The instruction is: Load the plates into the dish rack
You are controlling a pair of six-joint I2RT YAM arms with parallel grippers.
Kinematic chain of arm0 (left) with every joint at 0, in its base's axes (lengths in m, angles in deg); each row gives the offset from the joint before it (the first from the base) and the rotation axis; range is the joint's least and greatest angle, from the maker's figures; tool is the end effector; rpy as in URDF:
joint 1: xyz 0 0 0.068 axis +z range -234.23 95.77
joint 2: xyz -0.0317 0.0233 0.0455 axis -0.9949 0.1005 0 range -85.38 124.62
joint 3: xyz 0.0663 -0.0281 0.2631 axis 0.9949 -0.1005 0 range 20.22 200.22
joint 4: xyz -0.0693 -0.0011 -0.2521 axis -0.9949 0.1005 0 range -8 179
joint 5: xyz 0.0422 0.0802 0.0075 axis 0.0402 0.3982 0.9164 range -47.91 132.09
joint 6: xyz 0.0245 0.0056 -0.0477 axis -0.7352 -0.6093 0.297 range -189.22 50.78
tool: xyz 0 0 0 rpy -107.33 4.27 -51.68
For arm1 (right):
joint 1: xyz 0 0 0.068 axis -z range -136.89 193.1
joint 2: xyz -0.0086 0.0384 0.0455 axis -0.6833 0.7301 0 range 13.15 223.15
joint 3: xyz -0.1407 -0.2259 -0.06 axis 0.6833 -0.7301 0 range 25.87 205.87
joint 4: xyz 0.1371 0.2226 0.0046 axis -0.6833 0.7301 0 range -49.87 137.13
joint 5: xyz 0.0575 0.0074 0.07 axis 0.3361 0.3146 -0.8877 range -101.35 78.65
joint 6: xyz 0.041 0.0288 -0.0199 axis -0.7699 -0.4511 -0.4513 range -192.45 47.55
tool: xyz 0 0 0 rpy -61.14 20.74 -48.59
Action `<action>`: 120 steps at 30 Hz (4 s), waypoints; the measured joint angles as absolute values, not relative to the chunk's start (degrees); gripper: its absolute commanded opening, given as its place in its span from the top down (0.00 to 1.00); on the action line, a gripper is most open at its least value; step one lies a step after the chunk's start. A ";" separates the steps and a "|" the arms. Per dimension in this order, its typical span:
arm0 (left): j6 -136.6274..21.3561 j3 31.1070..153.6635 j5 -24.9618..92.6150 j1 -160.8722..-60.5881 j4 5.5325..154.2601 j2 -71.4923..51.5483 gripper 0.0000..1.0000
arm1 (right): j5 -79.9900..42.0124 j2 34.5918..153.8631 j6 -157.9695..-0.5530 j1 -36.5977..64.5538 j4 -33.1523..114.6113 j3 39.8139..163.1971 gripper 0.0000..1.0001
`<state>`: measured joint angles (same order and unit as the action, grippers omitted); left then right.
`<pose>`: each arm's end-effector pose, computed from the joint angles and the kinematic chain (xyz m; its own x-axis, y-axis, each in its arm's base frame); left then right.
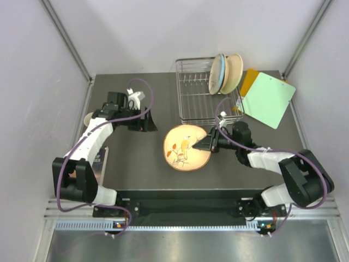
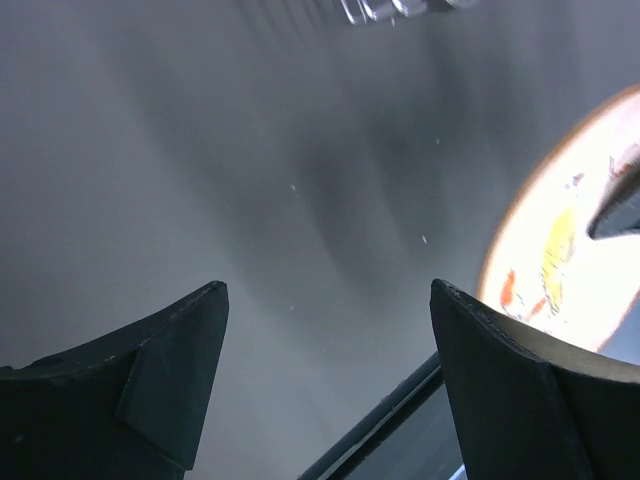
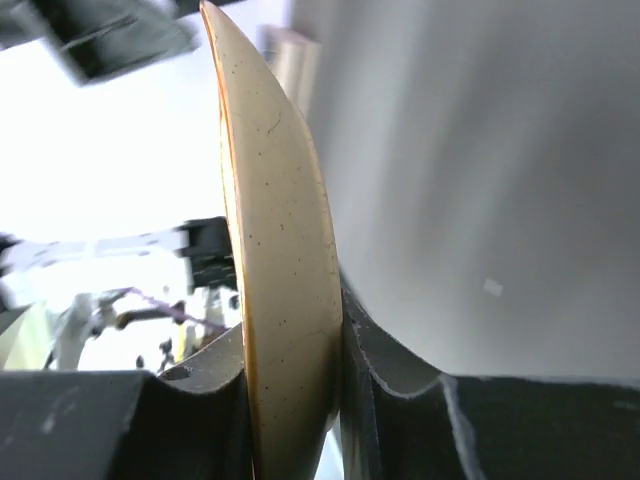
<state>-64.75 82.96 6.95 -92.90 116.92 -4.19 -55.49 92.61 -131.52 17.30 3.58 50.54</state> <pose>0.2861 -0.0643 0.2710 -0.8269 0.0617 -0.5590 0.3996 0.7638 -0.5068 0.2201 0.1340 0.1763 -0.9236 0.2372 -0.3011 -0.2248 0.3010 0.9267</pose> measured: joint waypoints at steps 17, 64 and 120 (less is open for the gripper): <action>-62.23 94.58 11.94 -89.57 115.41 -2.86 0.12 | -54.85 116.87 -116.52 34.24 32.10 120.59 1.00; -55.85 87.50 9.93 -86.45 110.84 -9.52 0.12 | 9.47 135.82 -52.02 18.85 55.51 152.24 1.00; -54.34 84.66 8.44 -85.36 110.71 -11.77 0.11 | 17.03 141.68 -71.26 17.52 48.28 141.51 0.29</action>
